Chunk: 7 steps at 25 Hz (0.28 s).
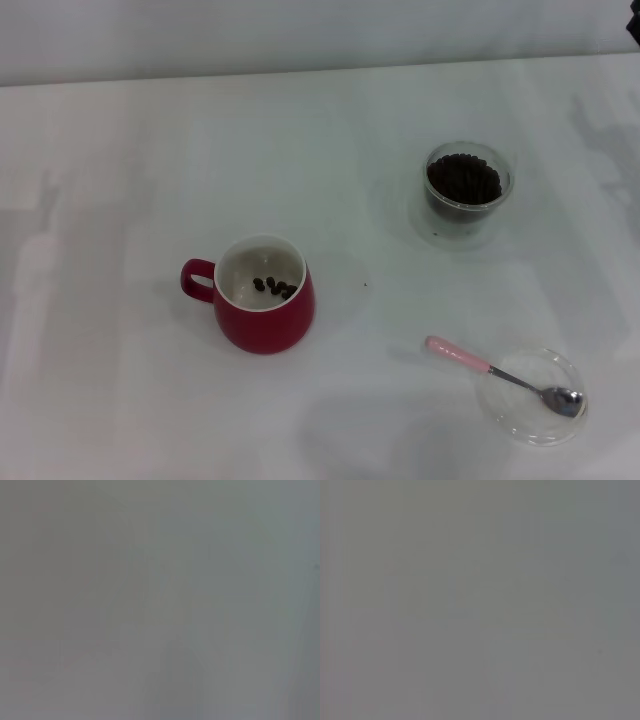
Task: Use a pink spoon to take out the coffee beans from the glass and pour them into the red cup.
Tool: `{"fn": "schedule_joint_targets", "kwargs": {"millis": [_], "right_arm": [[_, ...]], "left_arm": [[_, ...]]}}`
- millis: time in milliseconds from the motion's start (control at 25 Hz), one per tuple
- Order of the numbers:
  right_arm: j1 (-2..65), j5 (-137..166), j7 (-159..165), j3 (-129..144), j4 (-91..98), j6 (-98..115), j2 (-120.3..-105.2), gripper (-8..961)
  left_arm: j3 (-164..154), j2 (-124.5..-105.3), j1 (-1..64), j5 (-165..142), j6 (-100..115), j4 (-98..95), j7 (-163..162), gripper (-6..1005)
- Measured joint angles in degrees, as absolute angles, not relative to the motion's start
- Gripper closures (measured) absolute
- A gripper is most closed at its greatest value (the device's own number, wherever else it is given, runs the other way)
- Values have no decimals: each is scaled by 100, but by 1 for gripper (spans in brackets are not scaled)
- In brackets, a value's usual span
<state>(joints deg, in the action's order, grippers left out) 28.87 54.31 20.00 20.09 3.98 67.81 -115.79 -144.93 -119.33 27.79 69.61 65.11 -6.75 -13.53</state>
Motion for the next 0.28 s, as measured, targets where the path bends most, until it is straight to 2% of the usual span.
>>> {"fn": "schedule_joint_targets", "kwargs": {"millis": [280], "right_arm": [[2874, 5231, 1892, 1998, 392, 7061, -11582, 77]], "left_arm": [[-14493, -11938, 2748, 6961, 6776, -696, -1251, 119]]}}
